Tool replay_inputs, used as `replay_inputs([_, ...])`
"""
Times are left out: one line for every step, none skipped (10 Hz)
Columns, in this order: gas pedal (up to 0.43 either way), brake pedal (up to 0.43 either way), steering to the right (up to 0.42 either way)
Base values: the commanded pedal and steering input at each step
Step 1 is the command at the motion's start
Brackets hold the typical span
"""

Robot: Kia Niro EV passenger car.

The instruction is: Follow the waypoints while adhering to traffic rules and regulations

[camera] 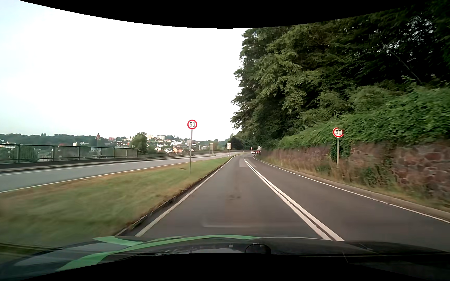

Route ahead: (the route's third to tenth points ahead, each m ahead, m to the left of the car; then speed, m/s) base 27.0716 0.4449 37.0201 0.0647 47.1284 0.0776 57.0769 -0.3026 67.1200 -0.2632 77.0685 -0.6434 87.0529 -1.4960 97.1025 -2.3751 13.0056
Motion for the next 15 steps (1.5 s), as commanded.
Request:
replay_inputs([0.130,0.000,0.000])
replay_inputs([0.130,0.000,0.000])
replay_inputs([0.118,0.000,0.000])
replay_inputs([0.118,0.000,0.000])
replay_inputs([0.118,0.000,0.000])
replay_inputs([0.118,0.000,0.000])
replay_inputs([0.118,0.000,0.000])
replay_inputs([0.118,0.000,0.000])
replay_inputs([0.118,0.000,0.000])
replay_inputs([0.118,0.000,-0.001])
replay_inputs([0.118,0.000,-0.001])
replay_inputs([0.118,0.000,-0.001])
replay_inputs([0.118,0.000,-0.001])
replay_inputs([0.098,0.000,-0.001])
replay_inputs([0.087,0.000,-0.001])
